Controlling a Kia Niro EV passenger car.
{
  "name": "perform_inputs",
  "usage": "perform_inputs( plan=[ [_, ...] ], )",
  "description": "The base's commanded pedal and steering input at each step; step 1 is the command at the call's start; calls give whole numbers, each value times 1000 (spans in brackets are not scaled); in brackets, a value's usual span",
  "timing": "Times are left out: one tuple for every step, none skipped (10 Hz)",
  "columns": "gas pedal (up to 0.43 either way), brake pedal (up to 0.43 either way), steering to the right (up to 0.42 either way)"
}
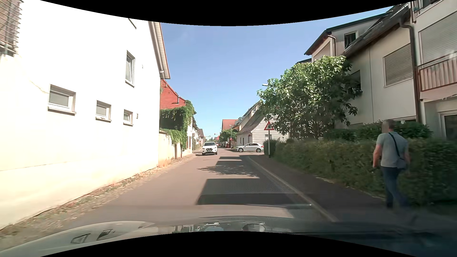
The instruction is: Follow the waypoints while adhering to traffic rules and regulations
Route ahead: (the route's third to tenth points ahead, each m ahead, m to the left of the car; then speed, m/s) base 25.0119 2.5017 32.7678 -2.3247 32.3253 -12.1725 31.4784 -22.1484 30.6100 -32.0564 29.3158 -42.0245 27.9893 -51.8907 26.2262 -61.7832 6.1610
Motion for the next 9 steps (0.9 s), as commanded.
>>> perform_inputs(
  plan=[
    [138, 0, 3],
    [138, 0, 3],
    [130, 0, 3],
    [79, 0, 1],
    [20, 0, 0],
    [0, 0, 0],
    [0, 0, 0],
    [0, 0, -2],
    [0, 0, -2]
  ],
)
